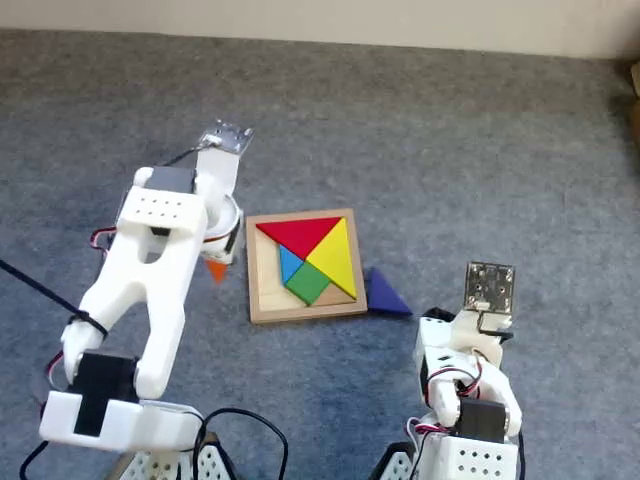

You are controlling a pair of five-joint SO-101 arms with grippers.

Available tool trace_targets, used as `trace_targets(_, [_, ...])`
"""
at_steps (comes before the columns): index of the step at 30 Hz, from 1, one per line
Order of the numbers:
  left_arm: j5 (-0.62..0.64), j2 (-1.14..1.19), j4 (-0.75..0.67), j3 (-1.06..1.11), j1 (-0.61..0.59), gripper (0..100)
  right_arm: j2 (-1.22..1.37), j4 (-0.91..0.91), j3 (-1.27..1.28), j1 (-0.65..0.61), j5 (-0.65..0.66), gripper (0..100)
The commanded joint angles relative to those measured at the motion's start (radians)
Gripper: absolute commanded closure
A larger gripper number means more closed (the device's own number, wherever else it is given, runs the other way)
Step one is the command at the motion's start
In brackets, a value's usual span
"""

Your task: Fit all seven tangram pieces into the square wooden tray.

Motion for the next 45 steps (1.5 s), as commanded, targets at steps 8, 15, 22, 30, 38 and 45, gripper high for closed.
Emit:
trace_targets(8, [0.35,-0.053,-0.012,-0.042,0.18,99,-0.007,0.004,0.113,0.03,-0.006,99.5])
trace_targets(15, [0.35,-0.051,-0.092,-0.033,0.243,99,-0.007,0.004,0.113,0.03,-0.006,99.5])
trace_targets(22, [0.471,-0.007,-0.14,-0.044,0.266,99,-0.007,0.004,0.113,0.03,-0.006,99.5])
trace_targets(30, [0.526,0.131,-0.181,-0.047,0.26,99,-0.007,0.004,0.113,0.03,-0.006,99.5])
trace_targets(38, [0.618,0.139,-0.183,-0.047,0.173,99,-0.007,0.004,0.113,0.035,-0.006,99.5])
trace_targets(45, [0.618,0.142,-0.178,-0.045,0.165,84,-0.007,0.004,0.113,0.035,-0.006,99.5])
